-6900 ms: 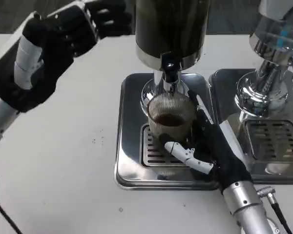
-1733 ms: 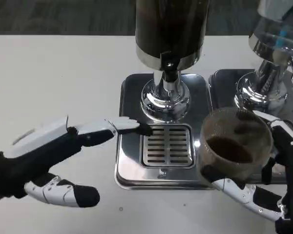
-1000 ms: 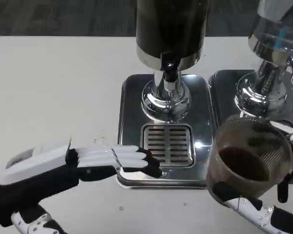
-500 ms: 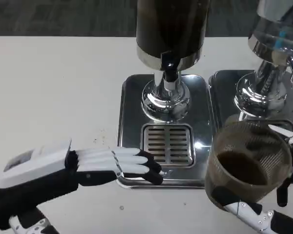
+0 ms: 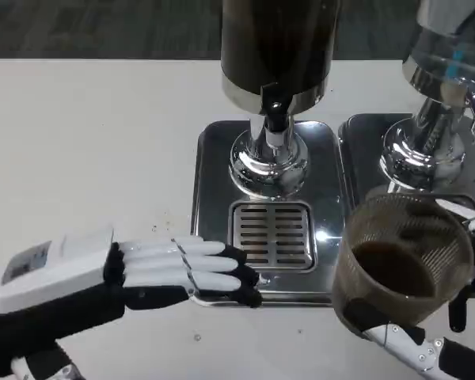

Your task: Grasp the cup under the faucet to collect the drink, then remove the cup.

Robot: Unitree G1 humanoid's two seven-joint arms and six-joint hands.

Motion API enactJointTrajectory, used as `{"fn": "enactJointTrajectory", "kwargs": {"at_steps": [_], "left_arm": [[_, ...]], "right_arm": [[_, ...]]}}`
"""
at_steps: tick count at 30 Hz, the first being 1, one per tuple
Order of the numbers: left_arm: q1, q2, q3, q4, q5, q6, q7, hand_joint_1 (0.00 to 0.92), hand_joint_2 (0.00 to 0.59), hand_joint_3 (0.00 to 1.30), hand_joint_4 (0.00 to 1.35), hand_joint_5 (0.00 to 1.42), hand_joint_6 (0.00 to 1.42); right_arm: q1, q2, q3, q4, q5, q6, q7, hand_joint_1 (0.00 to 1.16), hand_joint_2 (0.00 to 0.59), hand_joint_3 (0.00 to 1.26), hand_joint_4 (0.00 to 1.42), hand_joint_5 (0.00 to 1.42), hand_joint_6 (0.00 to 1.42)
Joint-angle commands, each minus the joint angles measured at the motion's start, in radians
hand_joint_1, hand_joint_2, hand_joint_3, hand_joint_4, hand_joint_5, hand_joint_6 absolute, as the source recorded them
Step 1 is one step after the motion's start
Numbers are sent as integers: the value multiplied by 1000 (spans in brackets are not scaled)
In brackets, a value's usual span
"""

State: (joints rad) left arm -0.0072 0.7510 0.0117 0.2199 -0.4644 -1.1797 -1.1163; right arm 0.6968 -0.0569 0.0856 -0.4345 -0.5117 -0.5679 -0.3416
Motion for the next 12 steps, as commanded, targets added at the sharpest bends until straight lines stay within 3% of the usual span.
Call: {"fn": "enactJointTrajectory", "kwargs": {"at_steps": [1, 12], "left_arm": [[-11, 20, 5, 13, 22, -21, 26, 0, 78, 211, 114, 93, 127], [-6, 33, -3, 21, 34, -25, 60, 0, 79, 218, 114, 93, 125]], "right_arm": [[-18, 7, -5, -11, 25, -46, -4, 834, 166, 661, 771, 1015, 1332], [-17, 13, -9, -12, 26, -47, 3, 834, 166, 662, 771, 1015, 1332]]}}
